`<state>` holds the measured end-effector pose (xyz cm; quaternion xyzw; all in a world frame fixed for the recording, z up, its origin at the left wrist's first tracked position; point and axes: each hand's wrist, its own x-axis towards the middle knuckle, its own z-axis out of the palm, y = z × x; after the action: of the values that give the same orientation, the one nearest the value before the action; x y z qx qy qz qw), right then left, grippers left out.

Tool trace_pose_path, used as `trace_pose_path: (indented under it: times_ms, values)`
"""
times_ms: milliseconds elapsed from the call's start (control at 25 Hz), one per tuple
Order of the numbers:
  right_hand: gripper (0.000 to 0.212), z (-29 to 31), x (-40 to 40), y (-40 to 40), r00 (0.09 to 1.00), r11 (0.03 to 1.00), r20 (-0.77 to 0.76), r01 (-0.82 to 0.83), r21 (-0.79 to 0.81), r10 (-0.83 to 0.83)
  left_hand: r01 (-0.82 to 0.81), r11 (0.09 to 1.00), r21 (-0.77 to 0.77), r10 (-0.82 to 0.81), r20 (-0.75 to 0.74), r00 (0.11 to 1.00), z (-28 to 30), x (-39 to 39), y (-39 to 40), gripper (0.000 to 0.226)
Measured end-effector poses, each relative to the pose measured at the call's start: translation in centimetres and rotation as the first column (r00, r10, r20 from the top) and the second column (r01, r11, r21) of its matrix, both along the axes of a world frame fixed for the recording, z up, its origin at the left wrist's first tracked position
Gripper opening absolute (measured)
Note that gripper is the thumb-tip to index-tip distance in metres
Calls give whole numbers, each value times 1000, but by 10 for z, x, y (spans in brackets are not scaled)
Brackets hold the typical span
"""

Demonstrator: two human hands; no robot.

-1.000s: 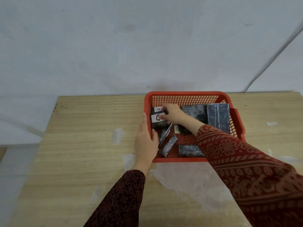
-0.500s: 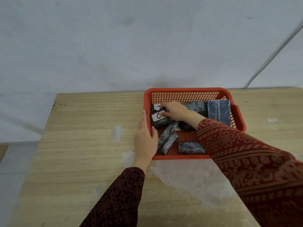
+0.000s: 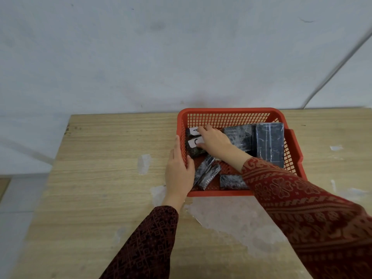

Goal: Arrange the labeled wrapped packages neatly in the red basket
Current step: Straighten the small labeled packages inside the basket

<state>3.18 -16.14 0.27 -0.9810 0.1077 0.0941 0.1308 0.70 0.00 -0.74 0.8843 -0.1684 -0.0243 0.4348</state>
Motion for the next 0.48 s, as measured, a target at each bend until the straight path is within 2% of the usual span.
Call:
trace_pose_path:
  times_ms: [80,200,320,480]
  values:
    - [39,2,-9,1,999,999,-32,-32,10,33,-4,1000,-2,4,4,1000,-1,2,0,70]
    - [28,-1,-20,3,999,1000,-40,8,0,-8,5,1000,-5,-5,-4,1000,-1,1,0,70]
    - [22,-2,-19,13,999,997,-29,35,-66,-37,10,1000,-5,-10,7,1000,-1,0,0,69]
    - [25,-1,-22,16,999,992,-24,24,-127,-27,7,1000,-2,-6,23,1000,0,0,0,68]
